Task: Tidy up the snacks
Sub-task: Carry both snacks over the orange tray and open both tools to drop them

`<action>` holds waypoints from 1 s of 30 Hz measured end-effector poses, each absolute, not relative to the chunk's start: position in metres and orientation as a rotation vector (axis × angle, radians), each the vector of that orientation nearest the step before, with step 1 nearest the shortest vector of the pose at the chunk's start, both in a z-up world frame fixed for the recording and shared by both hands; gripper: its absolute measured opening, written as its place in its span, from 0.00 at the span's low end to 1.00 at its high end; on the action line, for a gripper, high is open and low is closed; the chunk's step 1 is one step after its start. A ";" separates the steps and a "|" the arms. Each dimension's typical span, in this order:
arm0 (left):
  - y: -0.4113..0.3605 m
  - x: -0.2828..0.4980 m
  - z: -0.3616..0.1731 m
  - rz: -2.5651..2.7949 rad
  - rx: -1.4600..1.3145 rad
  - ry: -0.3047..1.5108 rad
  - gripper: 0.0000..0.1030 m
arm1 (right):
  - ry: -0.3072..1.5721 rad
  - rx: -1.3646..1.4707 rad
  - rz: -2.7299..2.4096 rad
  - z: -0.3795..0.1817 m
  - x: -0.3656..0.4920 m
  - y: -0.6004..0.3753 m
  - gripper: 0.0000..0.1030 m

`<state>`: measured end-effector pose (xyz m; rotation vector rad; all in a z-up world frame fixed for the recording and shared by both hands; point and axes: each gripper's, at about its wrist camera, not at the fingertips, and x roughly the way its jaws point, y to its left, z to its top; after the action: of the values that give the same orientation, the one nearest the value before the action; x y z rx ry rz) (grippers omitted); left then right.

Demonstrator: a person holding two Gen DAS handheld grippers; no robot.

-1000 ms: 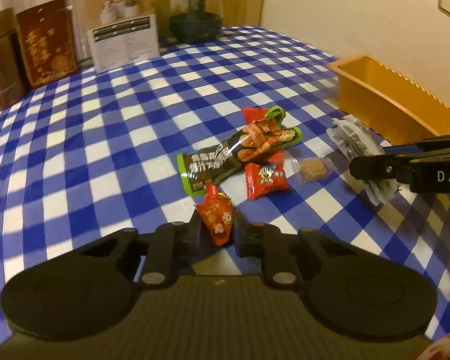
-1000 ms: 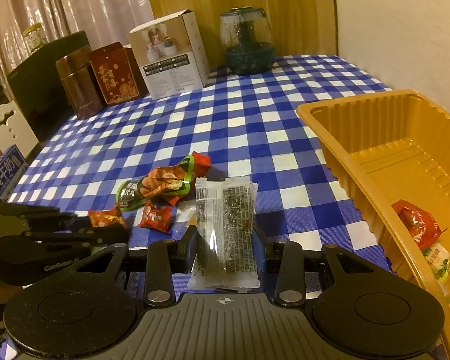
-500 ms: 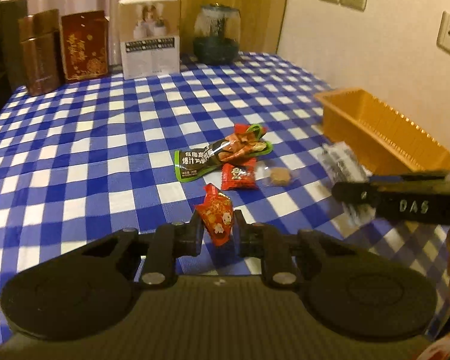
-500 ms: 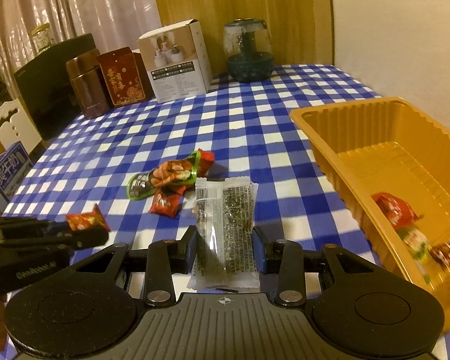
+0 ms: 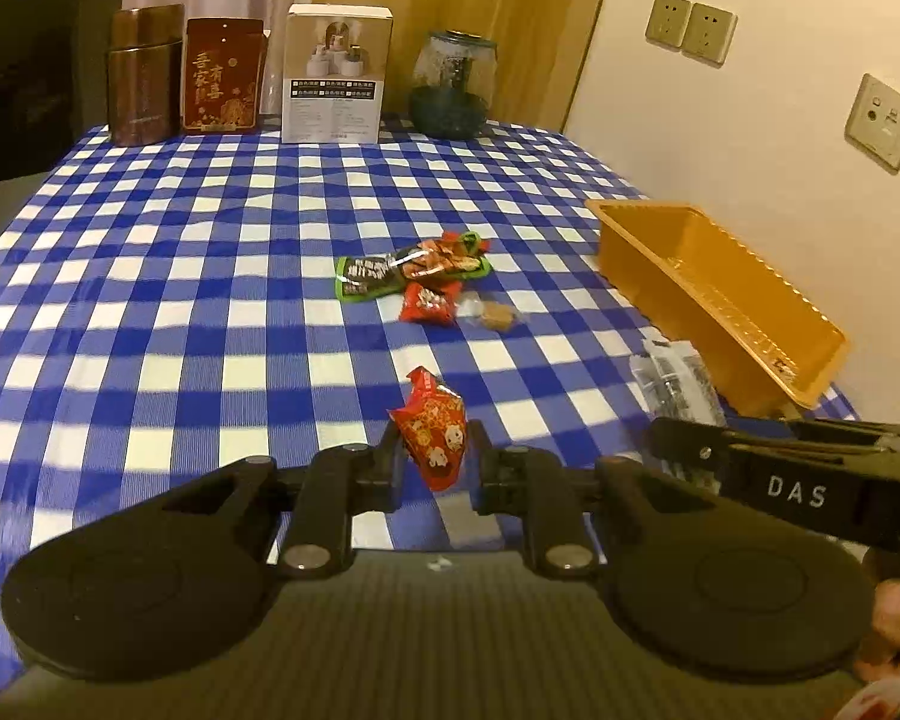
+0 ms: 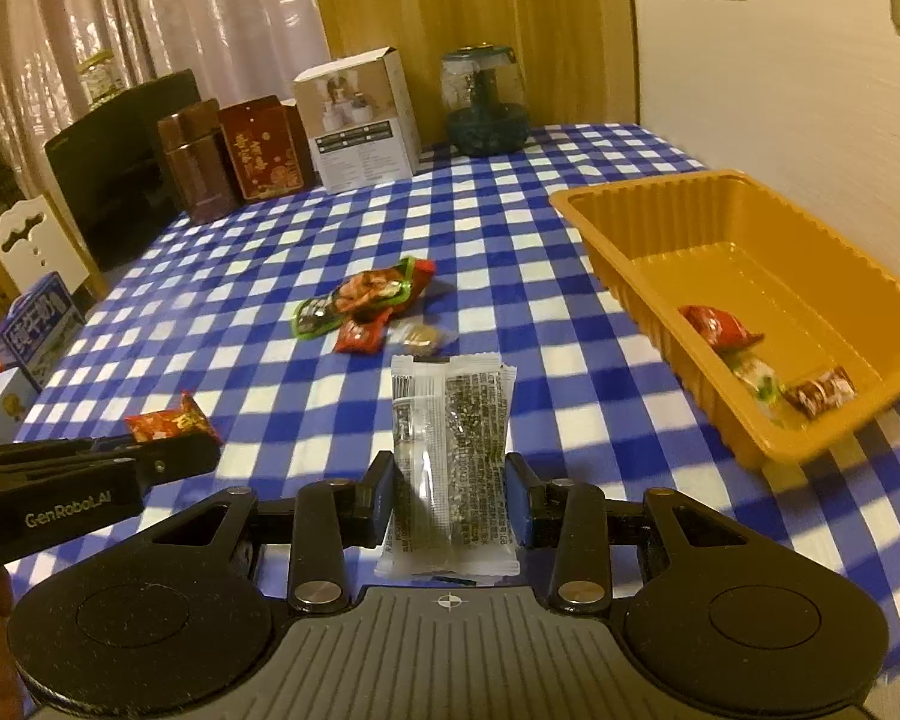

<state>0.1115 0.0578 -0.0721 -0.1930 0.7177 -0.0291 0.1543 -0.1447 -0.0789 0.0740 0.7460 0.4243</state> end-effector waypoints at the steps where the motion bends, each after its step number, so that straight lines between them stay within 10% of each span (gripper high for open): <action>1: 0.056 0.107 -0.071 -0.024 -0.194 0.718 0.17 | 0.746 0.076 0.423 -0.077 0.149 -0.146 0.37; 30: 0.025 0.076 -0.042 -0.060 -0.179 0.687 0.17 | 0.690 0.105 0.397 -0.046 0.115 -0.176 0.37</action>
<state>0.0762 0.0248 -0.0417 -0.1786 0.6868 -0.0595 0.1147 -0.1756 -0.0460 0.1055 0.6897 0.3968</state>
